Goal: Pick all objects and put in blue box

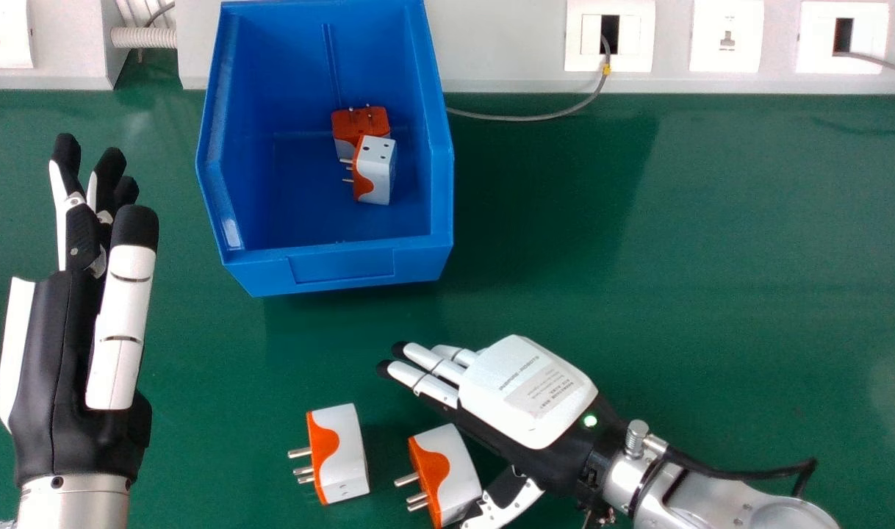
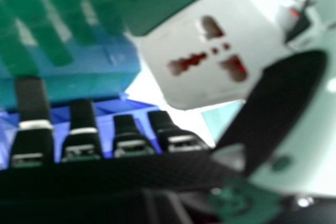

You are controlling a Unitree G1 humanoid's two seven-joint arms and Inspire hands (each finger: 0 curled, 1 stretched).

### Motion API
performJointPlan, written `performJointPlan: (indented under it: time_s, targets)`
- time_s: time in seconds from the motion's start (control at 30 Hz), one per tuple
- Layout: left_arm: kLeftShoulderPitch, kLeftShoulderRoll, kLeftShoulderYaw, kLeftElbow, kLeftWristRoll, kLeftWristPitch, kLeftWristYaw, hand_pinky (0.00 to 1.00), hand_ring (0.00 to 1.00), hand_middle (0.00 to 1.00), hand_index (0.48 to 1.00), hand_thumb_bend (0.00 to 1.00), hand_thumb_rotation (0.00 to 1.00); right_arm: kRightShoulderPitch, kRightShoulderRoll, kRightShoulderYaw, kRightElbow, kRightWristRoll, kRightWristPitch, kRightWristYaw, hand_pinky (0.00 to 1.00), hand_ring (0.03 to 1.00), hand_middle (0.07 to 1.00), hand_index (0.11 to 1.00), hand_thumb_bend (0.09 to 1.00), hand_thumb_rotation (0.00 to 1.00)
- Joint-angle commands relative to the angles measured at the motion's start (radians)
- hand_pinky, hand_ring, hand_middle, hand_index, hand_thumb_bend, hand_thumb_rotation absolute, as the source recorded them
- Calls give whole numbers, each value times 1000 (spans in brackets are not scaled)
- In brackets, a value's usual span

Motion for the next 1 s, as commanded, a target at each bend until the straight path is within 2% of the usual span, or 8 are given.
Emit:
performJointPlan:
  time_s: [0.0, 0.17, 0.4, 0.43, 0.47, 0.57, 0.67, 0.97]
  targets:
    - [-9, 8, 7, -17, -8, -9, -5, 1000, 1000, 1000, 1000, 647, 826, -10, 4, 12, 38, -6, 29, 4, 718, 892, 979, 945, 666, 546]
    - [-14, 13, 7, -17, 5, -8, -2, 1000, 1000, 1000, 1000, 641, 843, -28, 7, 33, 74, -10, 33, -21, 718, 892, 974, 939, 656, 529]
    - [-20, 11, 7, -16, -3, -9, -3, 1000, 1000, 1000, 1000, 625, 856, -46, 20, 52, 116, -9, 15, -98, 692, 864, 935, 895, 643, 508]
    - [-21, 11, 7, -17, -3, -8, -2, 1000, 1000, 1000, 1000, 629, 854, -52, 25, 55, 134, -3, -1, -125, 673, 840, 903, 864, 649, 476]
    - [-22, 10, 8, -16, -7, -7, -3, 1000, 1000, 1000, 1000, 629, 848, -57, 31, 54, 152, 6, -18, -149, 610, 748, 793, 764, 671, 332]
    - [-22, 12, 9, -15, -4, -7, -1, 1000, 1000, 1000, 1000, 639, 837, -67, 42, 48, 188, 38, -53, -172, 432, 513, 546, 535, 546, 69]
    - [-23, 12, 10, -12, 0, -11, 0, 1000, 1000, 1000, 1000, 631, 838, -68, 44, 39, 200, 68, -73, -165, 353, 469, 521, 468, 507, 14]
    - [-29, 18, 10, -11, -3, -7, -5, 1000, 1000, 1000, 1000, 629, 839, -56, 33, 23, 156, 132, -49, -73, 333, 456, 514, 460, 498, 1]
